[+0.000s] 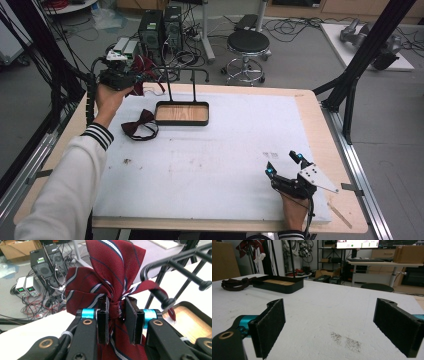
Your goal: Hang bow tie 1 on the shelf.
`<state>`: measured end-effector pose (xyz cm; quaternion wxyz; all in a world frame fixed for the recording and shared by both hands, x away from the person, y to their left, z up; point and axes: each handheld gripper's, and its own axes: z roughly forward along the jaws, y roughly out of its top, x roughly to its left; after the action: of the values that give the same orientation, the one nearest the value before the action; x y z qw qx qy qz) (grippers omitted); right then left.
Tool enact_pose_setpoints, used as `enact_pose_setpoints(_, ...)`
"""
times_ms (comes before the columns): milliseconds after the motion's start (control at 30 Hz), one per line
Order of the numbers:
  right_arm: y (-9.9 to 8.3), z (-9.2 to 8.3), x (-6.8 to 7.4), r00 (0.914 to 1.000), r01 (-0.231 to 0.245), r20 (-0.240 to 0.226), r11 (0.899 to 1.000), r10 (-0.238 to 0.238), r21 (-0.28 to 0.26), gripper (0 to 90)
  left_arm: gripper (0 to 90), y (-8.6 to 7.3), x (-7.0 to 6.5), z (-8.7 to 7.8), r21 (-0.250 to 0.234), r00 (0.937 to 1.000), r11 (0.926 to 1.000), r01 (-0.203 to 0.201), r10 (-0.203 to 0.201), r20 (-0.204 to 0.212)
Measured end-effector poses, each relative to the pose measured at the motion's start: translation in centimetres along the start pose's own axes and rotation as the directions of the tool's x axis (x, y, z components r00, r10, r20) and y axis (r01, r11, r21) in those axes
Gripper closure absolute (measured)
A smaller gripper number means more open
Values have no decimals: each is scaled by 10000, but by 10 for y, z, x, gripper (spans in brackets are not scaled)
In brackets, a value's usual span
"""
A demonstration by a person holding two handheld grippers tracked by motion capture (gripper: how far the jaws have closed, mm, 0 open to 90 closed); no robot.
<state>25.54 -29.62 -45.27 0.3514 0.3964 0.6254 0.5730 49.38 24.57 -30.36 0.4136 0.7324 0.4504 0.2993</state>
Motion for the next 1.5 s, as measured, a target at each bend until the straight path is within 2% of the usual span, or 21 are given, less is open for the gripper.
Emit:
enact_pose_setpoints(467,0,0,0,10000,-25,-14,10000,25,-14,97,718,-2,-3,0,359,9995,9991,-229,221,224)
enact_pose_setpoints(567,0,0,0,10000,15,-32,10000,-15,-50,97,616,-2,-1,-1,357,9998,9993,-64,56,212)
enact_pose_setpoints(733,0,0,0,10000,25,-12,10000,-25,-51,97,367,-4,1,-2,473,9991,9986,-251,235,340)
enact_pose_setpoints(767,0,0,0,10000,17,2,10000,-17,-40,97,308,-4,2,-3,393,9991,9989,-242,228,357)
enact_pose_setpoints(1033,0,0,0,10000,41,2,10000,-41,-47,97,203,-2,5,-13,-120,9971,9989,-444,450,614)
enact_pose_setpoints(1167,0,0,0,10000,17,3,10000,-17,-38,97,197,-6,6,-20,-580,9967,9973,-458,495,638)
enact_pose_setpoints(1300,0,0,0,10000,35,0,10000,-35,-42,97,196,-14,7,-27,-631,9962,9974,-348,396,776)
enact_pose_setpoints(1433,0,0,0,10000,-15,-29,10000,15,-32,97,192,-19,7,-39,-1024,9940,9944,-269,375,1030)
enact_pose_setpoints(1500,0,0,0,10000,22,4,10000,-22,-41,97,192,-21,5,-47,-1246,9912,9915,-362,515,1221)
